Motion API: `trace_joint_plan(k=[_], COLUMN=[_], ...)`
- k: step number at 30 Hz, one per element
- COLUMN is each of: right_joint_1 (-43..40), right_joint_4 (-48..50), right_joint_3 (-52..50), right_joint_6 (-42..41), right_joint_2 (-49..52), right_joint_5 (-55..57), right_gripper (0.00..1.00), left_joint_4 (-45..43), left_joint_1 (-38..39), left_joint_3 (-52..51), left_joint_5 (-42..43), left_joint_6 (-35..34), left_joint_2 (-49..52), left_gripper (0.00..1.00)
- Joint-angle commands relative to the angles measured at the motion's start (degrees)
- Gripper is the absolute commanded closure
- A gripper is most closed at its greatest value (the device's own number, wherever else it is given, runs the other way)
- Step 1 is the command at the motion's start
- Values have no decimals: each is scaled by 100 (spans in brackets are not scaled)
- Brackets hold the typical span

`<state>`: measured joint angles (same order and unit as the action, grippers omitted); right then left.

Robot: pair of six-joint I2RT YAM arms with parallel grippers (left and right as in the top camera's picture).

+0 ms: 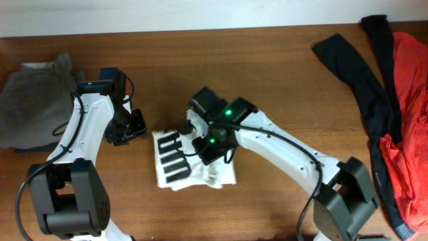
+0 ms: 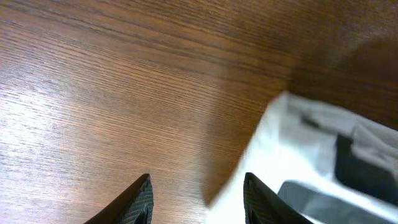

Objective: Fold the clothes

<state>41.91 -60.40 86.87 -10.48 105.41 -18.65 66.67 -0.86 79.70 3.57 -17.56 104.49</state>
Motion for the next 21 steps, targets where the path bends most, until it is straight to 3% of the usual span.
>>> trace_joint_plan(k=[1, 7, 13, 21], right_joint_1=[46, 33, -153, -417], right_joint_4=[-44, -111, -20, 9], right_joint_3=[-157, -861, -1482, -1567], right_joint_6=[-33, -37, -273, -267], right_joint_2=[74, 142, 149, 83], right_joint_5=[157, 376, 1628, 1488], right_gripper=[95, 89, 86, 89], left_joint_4=[109, 374, 389, 461], left_joint_1=[9, 13, 166, 728], left_joint_3=[-44, -44, -44, -44], left_joint_5=[-15, 28, 118, 151], left_joint_6=[92, 92, 94, 138], left_joint_2=[46, 46, 46, 46], left_gripper=[53, 53, 54, 54])
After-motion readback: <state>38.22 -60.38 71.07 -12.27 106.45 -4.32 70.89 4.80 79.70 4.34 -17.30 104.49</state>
